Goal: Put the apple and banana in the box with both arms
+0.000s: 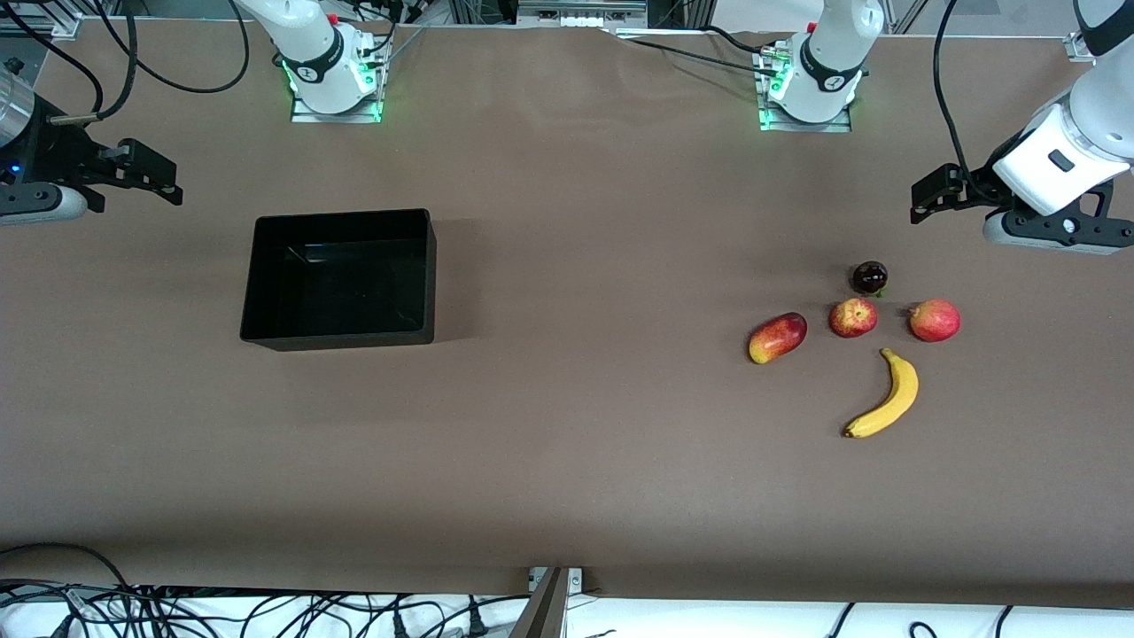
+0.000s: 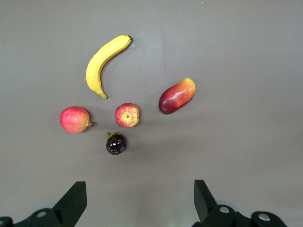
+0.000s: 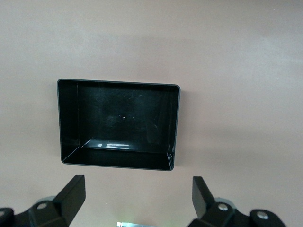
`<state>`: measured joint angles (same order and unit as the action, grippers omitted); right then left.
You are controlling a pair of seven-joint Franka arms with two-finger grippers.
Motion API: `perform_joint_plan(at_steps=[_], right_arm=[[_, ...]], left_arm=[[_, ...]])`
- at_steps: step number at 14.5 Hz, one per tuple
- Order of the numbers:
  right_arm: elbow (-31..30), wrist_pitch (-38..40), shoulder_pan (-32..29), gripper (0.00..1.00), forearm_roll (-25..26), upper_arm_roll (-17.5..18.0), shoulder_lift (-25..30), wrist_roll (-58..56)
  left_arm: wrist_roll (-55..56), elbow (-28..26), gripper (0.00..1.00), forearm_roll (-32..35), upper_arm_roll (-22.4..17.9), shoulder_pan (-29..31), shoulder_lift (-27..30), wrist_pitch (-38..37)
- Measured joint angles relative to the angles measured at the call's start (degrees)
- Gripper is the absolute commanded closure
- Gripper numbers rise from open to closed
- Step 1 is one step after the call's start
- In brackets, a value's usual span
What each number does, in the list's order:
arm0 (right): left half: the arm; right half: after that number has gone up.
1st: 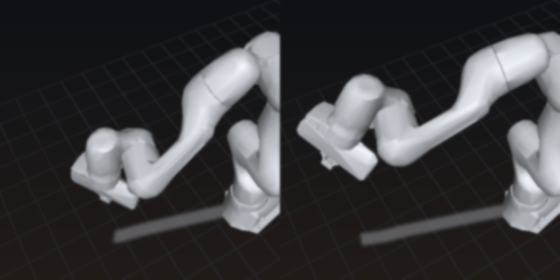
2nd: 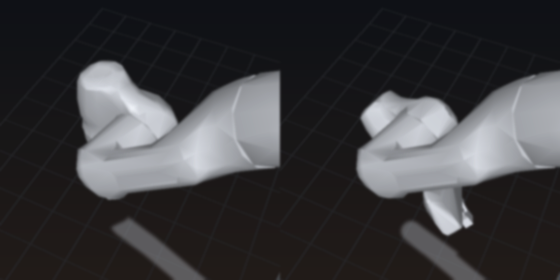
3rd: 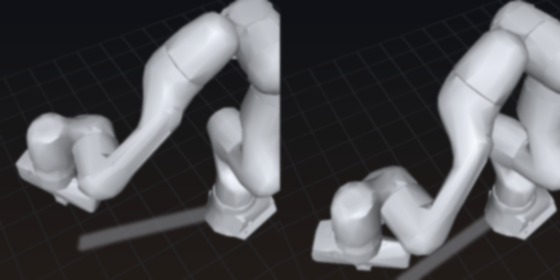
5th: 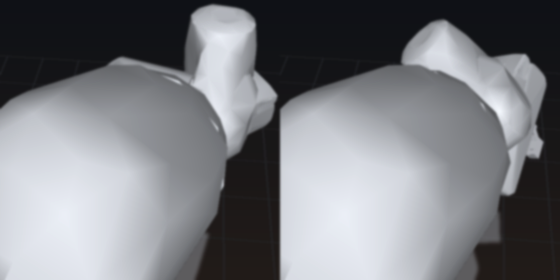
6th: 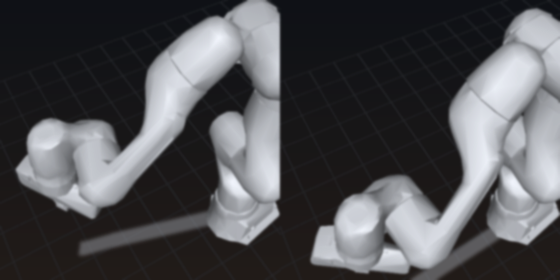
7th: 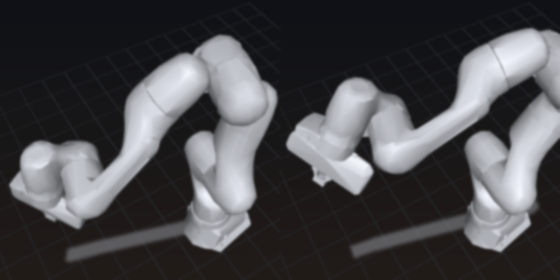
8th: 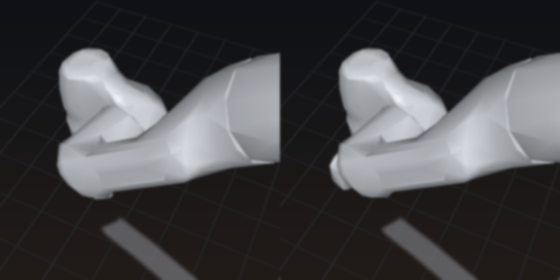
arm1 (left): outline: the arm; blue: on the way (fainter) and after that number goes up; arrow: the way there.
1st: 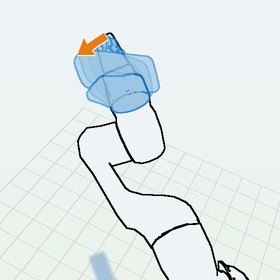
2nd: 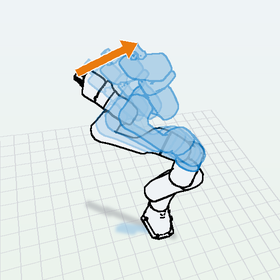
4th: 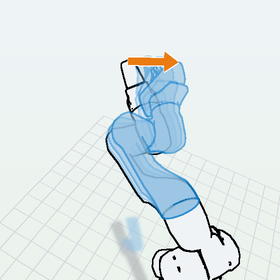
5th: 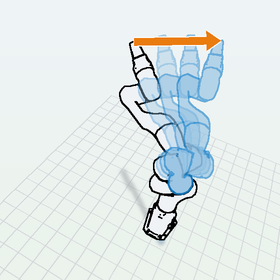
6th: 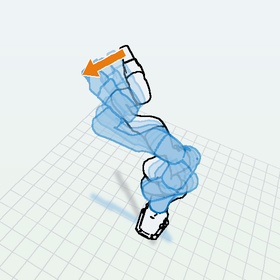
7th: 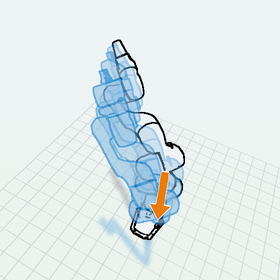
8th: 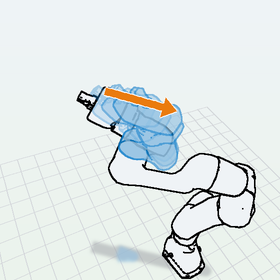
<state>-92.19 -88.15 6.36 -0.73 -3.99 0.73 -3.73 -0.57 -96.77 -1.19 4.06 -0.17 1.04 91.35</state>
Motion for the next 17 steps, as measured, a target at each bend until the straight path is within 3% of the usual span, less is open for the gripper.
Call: perform_joint_plan(at_steps=[17], right_arm=[[0.1, 0.9, 0.0, 0.00, 0.1, 0.4, 0.1, 0.0]], left_arm=[[0.0, 0.0, 0.00, 0.0, 0.0, 0.0, 0.0, 0.0]])
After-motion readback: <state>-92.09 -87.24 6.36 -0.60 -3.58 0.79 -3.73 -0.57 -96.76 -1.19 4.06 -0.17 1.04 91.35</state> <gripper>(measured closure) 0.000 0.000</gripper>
